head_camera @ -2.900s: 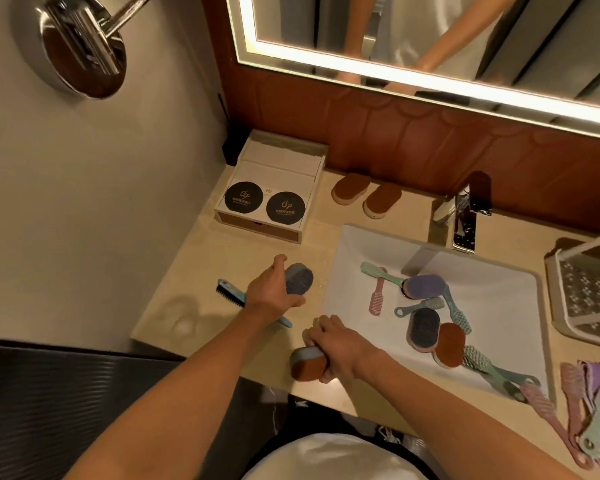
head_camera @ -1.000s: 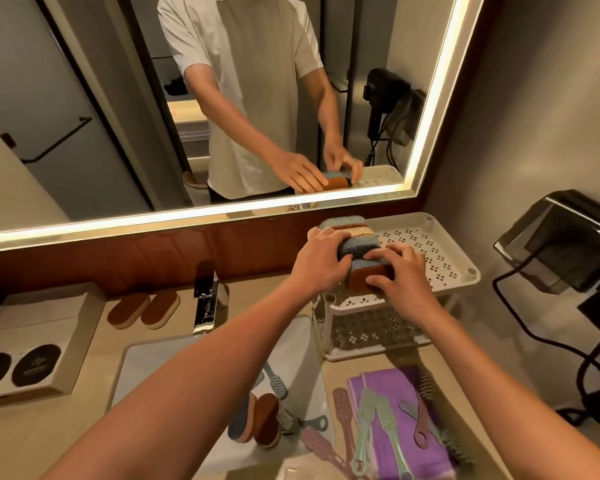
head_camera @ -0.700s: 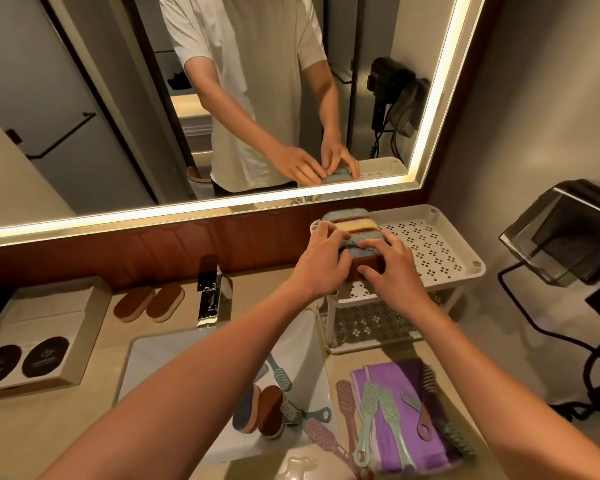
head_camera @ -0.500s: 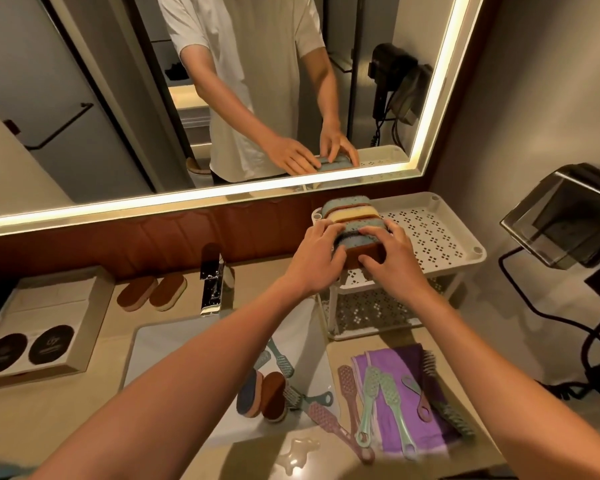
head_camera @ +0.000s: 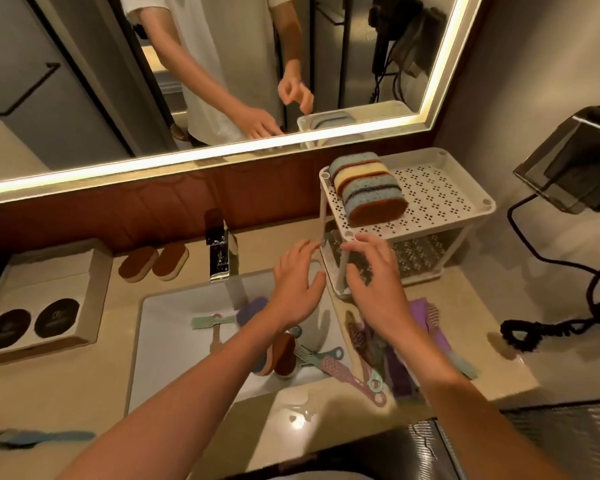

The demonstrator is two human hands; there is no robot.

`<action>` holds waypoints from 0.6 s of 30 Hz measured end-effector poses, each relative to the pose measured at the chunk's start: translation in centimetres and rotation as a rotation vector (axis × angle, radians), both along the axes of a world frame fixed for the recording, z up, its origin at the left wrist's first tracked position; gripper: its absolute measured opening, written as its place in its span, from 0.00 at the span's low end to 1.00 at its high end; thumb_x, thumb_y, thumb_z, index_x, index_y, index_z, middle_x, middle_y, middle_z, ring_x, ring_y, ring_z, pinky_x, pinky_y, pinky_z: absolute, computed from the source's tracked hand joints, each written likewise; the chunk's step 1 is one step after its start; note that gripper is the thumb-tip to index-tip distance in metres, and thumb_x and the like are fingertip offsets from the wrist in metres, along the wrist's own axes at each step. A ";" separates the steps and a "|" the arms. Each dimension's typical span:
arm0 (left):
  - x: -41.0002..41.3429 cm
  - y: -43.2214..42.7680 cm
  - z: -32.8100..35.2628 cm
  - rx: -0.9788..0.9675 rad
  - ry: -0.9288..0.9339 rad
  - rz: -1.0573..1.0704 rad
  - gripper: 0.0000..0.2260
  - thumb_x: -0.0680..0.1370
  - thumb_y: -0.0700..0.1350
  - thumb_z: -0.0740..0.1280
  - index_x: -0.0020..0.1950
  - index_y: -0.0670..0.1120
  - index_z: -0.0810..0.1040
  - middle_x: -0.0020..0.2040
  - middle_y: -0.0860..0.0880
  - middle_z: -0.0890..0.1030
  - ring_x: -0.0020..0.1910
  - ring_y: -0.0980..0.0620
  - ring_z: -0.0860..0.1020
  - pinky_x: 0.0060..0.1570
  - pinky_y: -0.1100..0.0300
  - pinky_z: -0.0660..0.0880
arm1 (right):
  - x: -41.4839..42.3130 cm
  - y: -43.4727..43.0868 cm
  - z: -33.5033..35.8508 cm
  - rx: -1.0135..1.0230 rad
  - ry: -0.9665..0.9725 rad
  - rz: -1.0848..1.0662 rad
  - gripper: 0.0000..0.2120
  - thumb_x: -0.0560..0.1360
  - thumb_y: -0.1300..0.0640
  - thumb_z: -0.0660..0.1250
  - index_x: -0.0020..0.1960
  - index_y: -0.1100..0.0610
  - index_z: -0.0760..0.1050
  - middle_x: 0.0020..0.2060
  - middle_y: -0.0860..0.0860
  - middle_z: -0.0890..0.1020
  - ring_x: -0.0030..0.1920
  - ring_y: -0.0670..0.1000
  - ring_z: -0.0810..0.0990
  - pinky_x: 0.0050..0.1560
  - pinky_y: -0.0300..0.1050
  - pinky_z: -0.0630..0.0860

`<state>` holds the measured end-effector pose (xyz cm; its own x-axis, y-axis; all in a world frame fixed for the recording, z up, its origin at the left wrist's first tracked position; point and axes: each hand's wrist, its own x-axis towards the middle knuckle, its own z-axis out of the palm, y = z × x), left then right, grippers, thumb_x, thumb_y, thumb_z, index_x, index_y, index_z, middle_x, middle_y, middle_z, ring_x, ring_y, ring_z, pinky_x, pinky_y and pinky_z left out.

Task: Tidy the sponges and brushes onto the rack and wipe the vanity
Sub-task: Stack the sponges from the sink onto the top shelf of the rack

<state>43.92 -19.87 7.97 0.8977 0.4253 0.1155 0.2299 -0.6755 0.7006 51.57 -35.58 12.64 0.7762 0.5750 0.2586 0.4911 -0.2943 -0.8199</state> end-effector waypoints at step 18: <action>-13.7 4.4 -16.4 -0.261 0.350 0.187 0.09 0.78 0.41 0.65 0.58 0.47 0.76 0.56 0.47 0.79 0.54 0.47 0.78 0.52 0.52 0.74 | -11.7 7.0 -13.3 -0.479 0.394 0.245 0.12 0.78 0.66 0.62 0.57 0.59 0.80 0.58 0.55 0.77 0.59 0.53 0.77 0.63 0.44 0.75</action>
<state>30.19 -15.47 -8.40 0.7688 0.5579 -0.3127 0.5835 -0.4119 0.6999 39.91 -28.55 -0.67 0.5926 0.7275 -0.3459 0.2805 -0.5889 -0.7580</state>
